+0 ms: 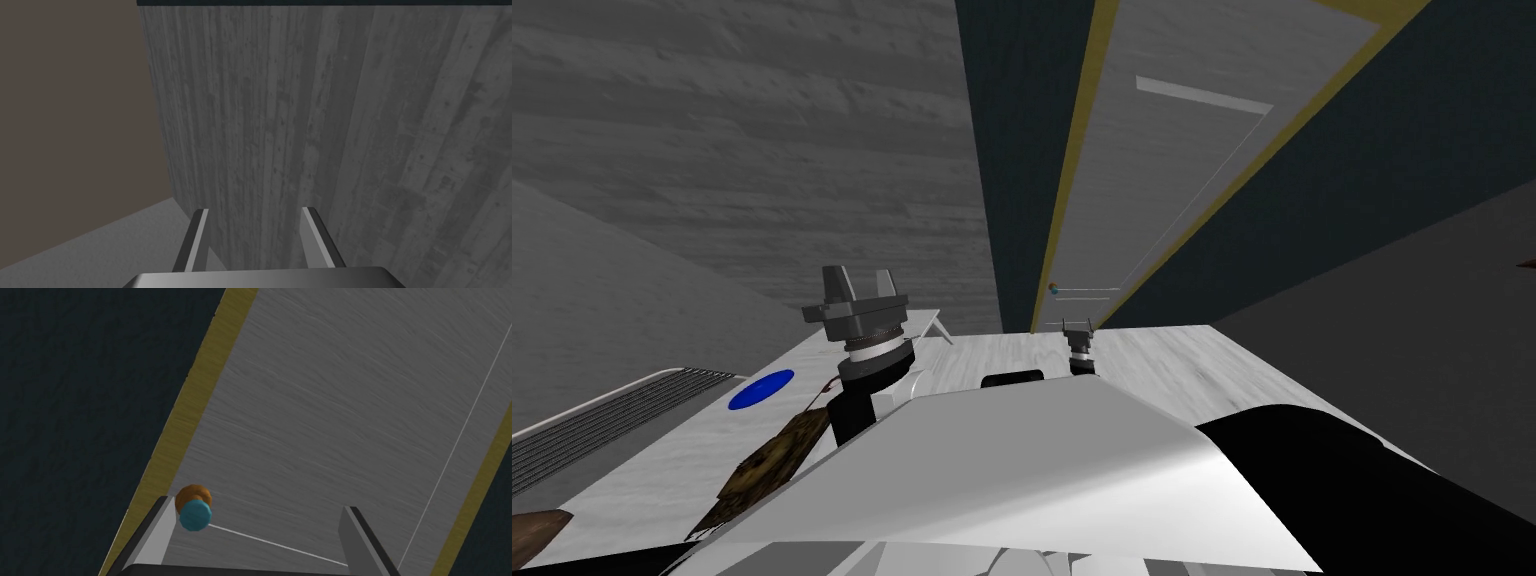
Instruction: Pull the door open
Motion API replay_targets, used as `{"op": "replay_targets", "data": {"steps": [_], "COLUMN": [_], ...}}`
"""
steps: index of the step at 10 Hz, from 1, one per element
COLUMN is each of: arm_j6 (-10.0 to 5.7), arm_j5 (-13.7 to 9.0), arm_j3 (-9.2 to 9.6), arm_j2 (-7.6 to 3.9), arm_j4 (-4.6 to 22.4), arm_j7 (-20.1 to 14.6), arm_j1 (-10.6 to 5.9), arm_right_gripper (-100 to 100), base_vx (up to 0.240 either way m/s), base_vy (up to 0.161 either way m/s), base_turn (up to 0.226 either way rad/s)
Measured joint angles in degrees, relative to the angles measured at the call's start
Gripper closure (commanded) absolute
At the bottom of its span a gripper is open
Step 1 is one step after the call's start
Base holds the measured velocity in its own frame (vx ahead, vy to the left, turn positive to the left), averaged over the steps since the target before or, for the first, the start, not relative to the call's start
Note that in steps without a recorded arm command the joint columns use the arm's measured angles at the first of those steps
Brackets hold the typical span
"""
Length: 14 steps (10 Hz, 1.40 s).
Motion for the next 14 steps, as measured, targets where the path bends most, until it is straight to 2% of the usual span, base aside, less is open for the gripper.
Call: {"op": "replay_targets", "data": {"steps": [2,5,7,9,10,14], "arm_j6": [-0.61,-2.53,-3.08,-3.64,-4.15,-5.51], "arm_j5": [-1.4,-3.5,-4.9,-6.3,-6.9,-9.3], "arm_j3": [1.06,2.63,3.56,4.42,4.90,6.77], "arm_j2": [-0.78,-2.33,-2.99,-4.02,-4.35,-5.63], "arm_j4": [2.0,5.8,8.0,9.4,11.0,14.2], "arm_j7": [-2.3,-6.4,-8.5,-10.8,-12.0,-15.9], "arm_j1": [0.05,0.23,-0.11,0.31,-0.05,0.30], "arm_right_gripper": [-100,-100,-100,-100,-100,-100], "base_vx": [0.095,0.102,0.100,0.090,0.078,0.082], "base_vy": [-0.029,-0.032,-0.031,-0.032,-0.029,-0.031], "base_turn": [0.108,0.091,0.098,0.099,0.072,0.087]}}
